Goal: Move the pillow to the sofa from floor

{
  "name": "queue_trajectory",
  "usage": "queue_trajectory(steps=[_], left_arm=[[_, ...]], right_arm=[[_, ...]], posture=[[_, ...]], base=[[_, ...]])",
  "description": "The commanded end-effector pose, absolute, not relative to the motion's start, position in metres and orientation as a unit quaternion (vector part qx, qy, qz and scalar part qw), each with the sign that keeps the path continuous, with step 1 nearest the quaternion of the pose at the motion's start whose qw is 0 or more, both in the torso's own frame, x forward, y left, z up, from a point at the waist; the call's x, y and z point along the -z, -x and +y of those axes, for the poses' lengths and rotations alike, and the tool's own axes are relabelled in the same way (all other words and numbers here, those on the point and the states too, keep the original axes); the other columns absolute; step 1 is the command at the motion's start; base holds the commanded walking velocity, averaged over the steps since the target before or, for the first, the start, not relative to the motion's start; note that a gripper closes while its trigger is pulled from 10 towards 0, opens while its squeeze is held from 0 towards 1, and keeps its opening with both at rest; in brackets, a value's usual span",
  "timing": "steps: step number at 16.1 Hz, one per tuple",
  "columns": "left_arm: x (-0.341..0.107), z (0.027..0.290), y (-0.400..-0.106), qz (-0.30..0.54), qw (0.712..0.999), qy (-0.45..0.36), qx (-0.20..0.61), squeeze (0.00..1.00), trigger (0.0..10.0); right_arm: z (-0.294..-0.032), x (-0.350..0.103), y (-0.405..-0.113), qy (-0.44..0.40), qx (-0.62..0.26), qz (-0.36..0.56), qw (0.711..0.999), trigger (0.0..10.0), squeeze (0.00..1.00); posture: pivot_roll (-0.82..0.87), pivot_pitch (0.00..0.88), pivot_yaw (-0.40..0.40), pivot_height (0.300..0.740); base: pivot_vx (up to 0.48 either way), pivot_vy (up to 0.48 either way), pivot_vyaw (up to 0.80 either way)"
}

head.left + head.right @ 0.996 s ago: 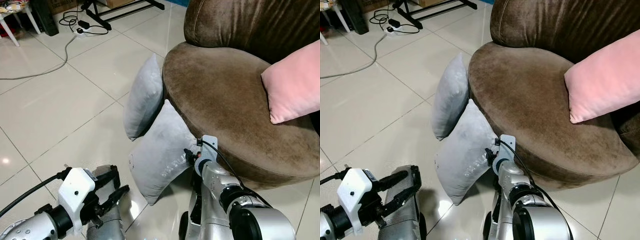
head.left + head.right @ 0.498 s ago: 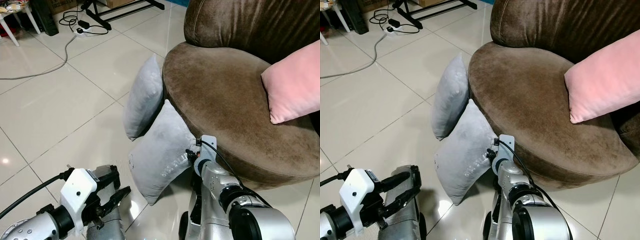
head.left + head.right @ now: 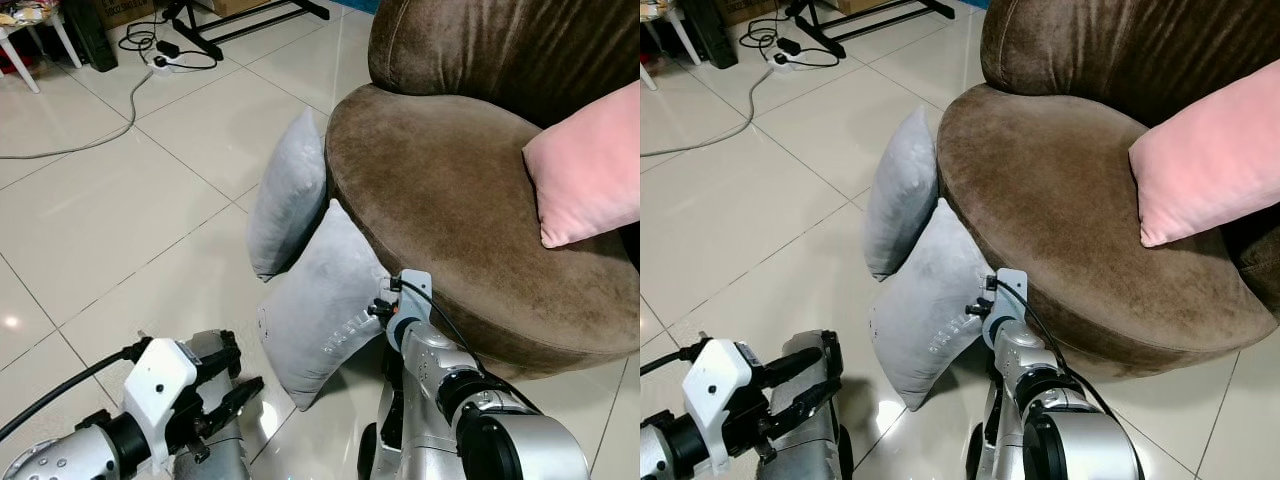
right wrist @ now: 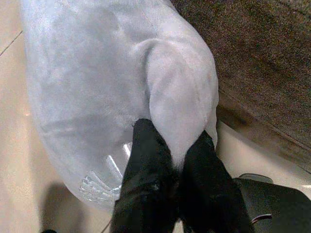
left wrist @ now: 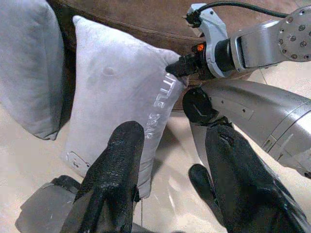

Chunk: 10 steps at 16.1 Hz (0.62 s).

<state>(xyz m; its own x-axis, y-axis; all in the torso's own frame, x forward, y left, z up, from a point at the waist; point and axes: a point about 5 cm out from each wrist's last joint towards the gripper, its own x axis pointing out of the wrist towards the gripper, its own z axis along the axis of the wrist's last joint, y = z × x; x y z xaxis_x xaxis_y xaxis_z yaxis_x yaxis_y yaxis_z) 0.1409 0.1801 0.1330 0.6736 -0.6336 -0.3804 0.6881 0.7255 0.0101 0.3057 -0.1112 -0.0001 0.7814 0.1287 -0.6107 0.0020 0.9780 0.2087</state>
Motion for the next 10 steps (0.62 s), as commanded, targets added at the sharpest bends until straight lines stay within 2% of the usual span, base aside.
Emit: queue_trajectory(steps=[1, 4, 8, 10], left_arm=[[-0.131, 0.178, -0.139, 0.185, 0.907, -0.073, 0.371, 0.00, 10.0], [-0.125, 0.177, -0.141, 0.185, 0.908, -0.069, 0.368, 0.00, 10.0], [-0.113, 0.178, -0.150, 0.169, 0.926, -0.055, 0.332, 0.00, 10.0], [-0.115, 0.180, -0.152, 0.157, 0.940, -0.051, 0.299, 0.00, 10.0]], right_arm=[[-0.113, 0.004, -0.302, -0.099, -0.031, 0.339, 0.935, 0.0, 0.00], [-0.110, 0.002, -0.304, -0.101, -0.042, 0.332, 0.937, 0.0, 0.00], [-0.094, -0.009, -0.307, -0.125, -0.138, 0.280, 0.942, 0.0, 0.00], [-0.095, -0.030, -0.308, -0.174, -0.165, 0.227, 0.944, 0.0, 0.00]], posture=[[0.24, 0.112, -0.058, 0.485], [0.23, 0.084, -0.066, 0.485], [0.17, 0.000, -0.066, 0.485], [0.13, 0.000, -0.057, 0.485]], base=[[0.000, 0.000, 0.00], [0.000, 0.000, 0.00], [0.000, 0.000, 0.00], [0.000, 0.000, 0.00]])
